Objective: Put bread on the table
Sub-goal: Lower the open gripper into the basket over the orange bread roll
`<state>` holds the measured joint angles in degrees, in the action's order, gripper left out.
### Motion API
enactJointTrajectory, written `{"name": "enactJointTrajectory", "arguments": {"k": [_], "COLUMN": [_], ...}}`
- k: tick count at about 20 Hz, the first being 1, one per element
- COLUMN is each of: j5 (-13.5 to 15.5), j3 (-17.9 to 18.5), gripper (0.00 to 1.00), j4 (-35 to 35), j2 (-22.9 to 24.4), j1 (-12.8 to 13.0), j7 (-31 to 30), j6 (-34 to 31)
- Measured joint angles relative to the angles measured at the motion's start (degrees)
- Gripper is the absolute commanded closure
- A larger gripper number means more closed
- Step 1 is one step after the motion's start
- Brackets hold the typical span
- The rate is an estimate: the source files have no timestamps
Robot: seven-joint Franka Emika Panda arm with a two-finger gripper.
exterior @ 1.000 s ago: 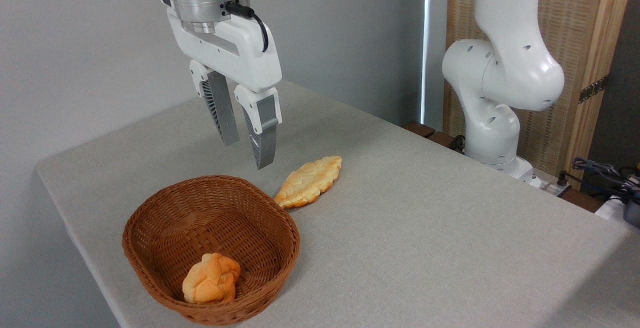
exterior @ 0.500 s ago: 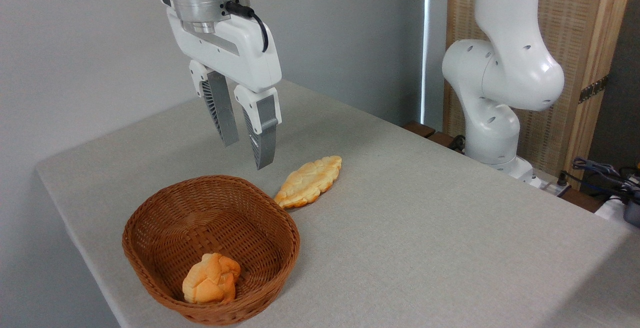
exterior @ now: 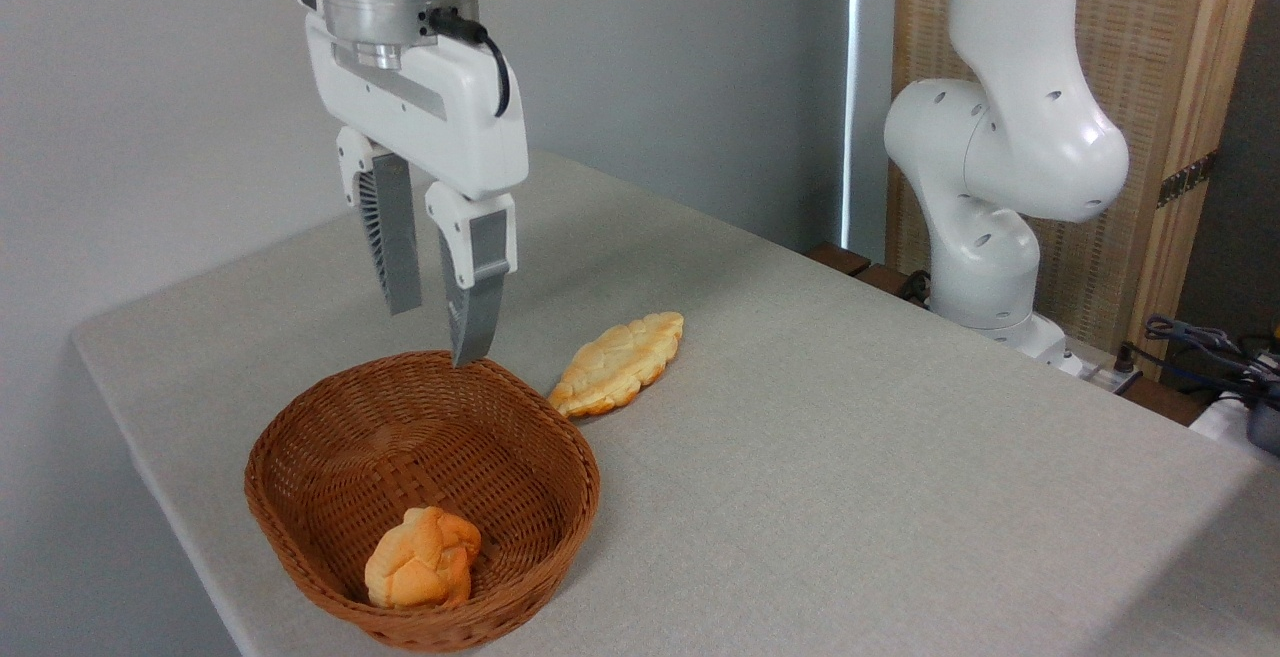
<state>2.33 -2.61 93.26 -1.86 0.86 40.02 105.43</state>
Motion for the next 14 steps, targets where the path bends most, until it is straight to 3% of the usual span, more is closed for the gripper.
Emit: {"name": "enactJointTrajectory", "arguments": {"k": [8, 14], "j5": [-0.33, -4.23], "j3": [0.25, 0.25], "gripper": [0.00, 0.00], "j4": [3.23, 5.41], "j2": [-1.41, -3.73], "j1": [-0.20, -0.29], "j7": [0.00, 0.00], "j6": [9.39, 13.83]}}
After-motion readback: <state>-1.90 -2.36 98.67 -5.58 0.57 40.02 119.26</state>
